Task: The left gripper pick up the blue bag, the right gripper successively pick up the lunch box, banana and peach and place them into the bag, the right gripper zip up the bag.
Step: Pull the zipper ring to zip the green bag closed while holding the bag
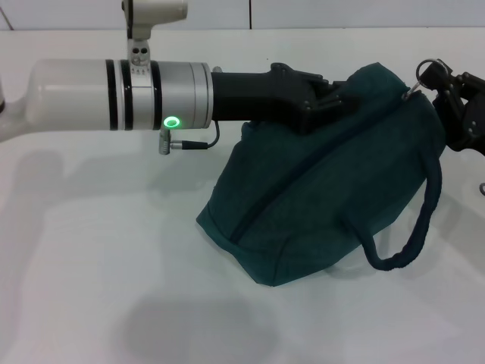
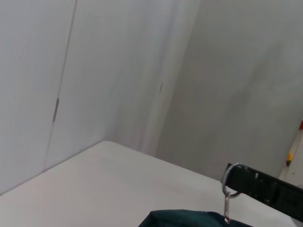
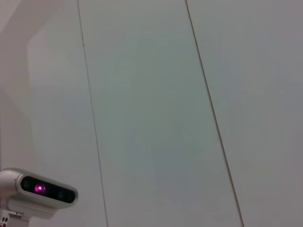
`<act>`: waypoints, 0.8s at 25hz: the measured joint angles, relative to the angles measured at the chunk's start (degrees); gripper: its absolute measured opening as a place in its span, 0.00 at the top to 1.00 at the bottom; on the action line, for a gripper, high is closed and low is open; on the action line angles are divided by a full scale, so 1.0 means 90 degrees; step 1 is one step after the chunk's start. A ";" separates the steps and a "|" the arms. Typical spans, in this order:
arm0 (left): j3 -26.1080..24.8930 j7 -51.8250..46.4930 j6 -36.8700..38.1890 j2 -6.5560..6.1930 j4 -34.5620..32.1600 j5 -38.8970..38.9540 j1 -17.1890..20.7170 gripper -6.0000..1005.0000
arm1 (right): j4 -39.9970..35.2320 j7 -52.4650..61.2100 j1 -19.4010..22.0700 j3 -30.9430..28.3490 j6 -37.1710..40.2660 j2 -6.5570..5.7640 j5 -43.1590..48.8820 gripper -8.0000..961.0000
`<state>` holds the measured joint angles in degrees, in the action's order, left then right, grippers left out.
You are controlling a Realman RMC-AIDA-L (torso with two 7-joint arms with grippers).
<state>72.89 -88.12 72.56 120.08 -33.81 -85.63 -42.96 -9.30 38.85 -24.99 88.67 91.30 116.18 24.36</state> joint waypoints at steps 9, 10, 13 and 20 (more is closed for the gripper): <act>0.0170 0.0246 0.0041 -0.0008 0.0010 0.0410 0.0221 0.86 | 0.0029 0.0047 0.0124 -0.0003 0.0049 0.0000 -0.0015 0.98; 0.0177 0.0282 0.0049 -0.0009 0.0009 0.0420 0.0232 0.87 | 0.0029 0.0049 0.0157 -0.0011 0.0049 0.0000 -0.0026 0.98; 0.0258 0.0401 0.0056 -0.0014 0.0020 0.0417 0.0253 0.91 | 0.0029 0.0054 0.0203 -0.0049 0.0040 0.0000 -0.0049 0.98; 0.0363 0.0566 0.0193 -0.0027 0.0033 0.0418 0.0268 0.92 | 0.0122 0.0084 0.0344 -0.0062 -0.0042 0.0001 -0.0348 0.98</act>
<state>76.15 -83.03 74.29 119.84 -33.51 -81.87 -40.55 -8.20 39.61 -21.89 88.11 90.92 116.19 21.23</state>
